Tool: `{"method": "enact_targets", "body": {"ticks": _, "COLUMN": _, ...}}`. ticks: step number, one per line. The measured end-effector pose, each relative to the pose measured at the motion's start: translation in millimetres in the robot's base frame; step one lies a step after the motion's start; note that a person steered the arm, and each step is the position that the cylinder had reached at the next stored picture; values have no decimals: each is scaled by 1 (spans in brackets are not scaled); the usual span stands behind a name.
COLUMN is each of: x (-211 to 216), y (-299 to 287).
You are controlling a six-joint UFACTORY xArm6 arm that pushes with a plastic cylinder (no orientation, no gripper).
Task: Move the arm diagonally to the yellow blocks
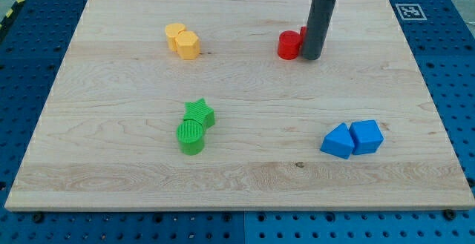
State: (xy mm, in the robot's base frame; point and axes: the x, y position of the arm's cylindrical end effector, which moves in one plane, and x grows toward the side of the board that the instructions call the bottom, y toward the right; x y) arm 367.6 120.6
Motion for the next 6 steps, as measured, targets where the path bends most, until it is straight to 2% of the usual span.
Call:
{"method": "enact_targets", "body": {"ticks": 2, "x": 76, "y": -12}}
{"method": "enact_targets", "body": {"ticks": 4, "x": 84, "y": -14}}
{"method": "enact_targets", "body": {"ticks": 6, "x": 94, "y": -78}}
